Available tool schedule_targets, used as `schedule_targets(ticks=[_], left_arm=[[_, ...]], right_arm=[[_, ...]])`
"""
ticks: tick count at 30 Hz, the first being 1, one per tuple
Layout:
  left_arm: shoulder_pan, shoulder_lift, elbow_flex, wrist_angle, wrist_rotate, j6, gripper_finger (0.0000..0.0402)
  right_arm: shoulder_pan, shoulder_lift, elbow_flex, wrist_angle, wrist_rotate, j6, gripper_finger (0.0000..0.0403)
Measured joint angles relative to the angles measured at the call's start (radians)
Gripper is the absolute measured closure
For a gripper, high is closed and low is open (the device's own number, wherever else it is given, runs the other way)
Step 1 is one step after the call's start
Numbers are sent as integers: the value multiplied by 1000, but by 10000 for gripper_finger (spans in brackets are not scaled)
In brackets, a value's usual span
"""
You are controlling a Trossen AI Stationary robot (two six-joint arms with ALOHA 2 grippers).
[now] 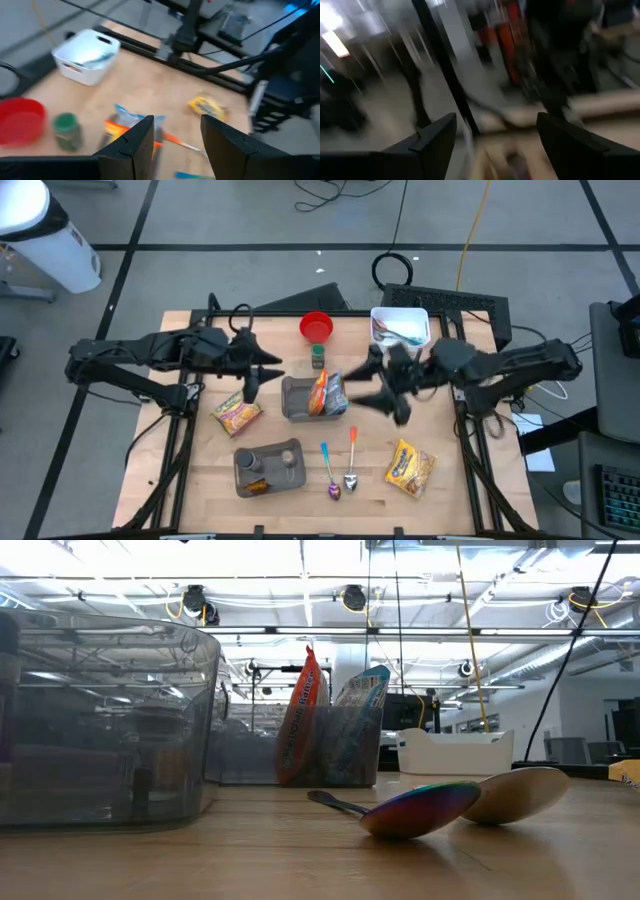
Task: Pick & Place Food Item
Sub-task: Put the orange spoon into the white bin
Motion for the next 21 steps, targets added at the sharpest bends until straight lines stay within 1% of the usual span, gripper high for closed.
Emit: schedule_targets(ticks=[2, 3, 6, 9, 11, 14, 17, 21], left_arm=[[-24, -3, 0, 0, 12, -57, 233], [-42, -3, 0, 0, 13, -83, 233], [-108, -2, 0, 8, -6, -149, 234], [-197, 10, 0, 49, -93, -224, 234], [-256, 29, 0, 110, -158, -260, 234], [-336, 59, 0, 190, -240, -278, 234], [-404, 78, 0, 237, -329, -328, 234], [-471, 114, 0, 242, -424, -421, 234]], right_arm=[[63, 24, 98, -262, 73, -66, 129], [91, 41, 137, -352, 106, -83, 130], [179, 78, 189, -494, 167, -105, 136], [268, 127, 190, -551, 169, -109, 143], [328, 167, 190, -605, 184, -112, 147], [412, 234, 189, -673, 281, -149, 150], [482, 304, 189, -721, 408, -200, 151], [532, 398, 189, -714, 482, -246, 151]])
